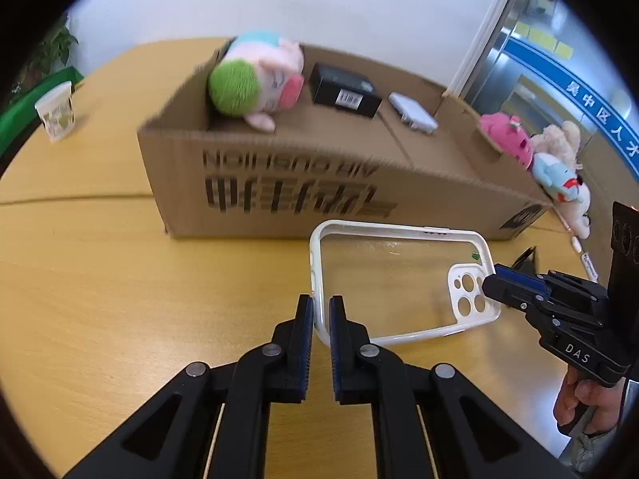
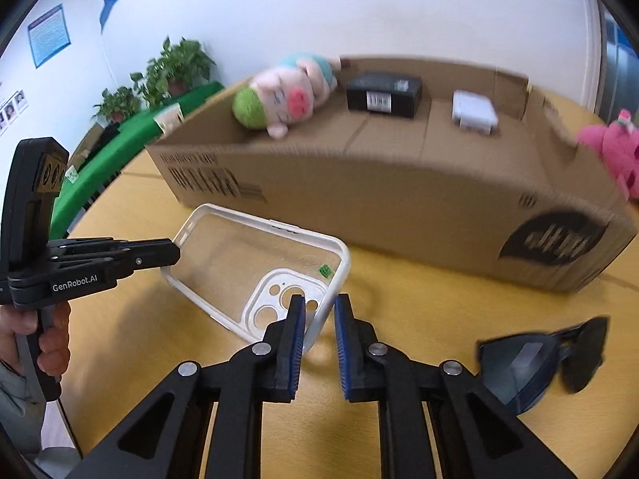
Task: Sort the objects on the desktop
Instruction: 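Carry the phone case with the right gripper over the cardboard box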
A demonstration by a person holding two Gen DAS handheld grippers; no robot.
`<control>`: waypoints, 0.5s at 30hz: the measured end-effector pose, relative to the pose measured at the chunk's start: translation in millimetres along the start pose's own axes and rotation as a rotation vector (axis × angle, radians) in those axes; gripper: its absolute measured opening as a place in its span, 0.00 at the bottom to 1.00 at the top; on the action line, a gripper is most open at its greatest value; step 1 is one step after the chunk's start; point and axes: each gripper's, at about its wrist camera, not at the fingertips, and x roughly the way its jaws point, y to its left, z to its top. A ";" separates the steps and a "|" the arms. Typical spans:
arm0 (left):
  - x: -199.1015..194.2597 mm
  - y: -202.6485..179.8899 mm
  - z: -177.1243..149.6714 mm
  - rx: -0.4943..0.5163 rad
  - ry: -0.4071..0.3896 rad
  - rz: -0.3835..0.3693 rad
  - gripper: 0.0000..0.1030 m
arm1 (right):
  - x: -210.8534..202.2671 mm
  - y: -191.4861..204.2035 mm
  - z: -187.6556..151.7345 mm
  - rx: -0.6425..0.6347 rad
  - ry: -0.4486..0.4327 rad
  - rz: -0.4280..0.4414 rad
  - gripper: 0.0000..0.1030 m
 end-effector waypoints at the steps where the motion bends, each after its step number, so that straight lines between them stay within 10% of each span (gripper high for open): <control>1: -8.4 -3.3 5.0 0.008 -0.023 -0.002 0.07 | -5.9 1.1 3.4 -0.004 -0.017 -0.003 0.13; 15: -72.8 -51.5 112.1 0.149 -0.298 -0.055 0.07 | -94.4 -11.6 101.2 -0.082 -0.285 -0.102 0.12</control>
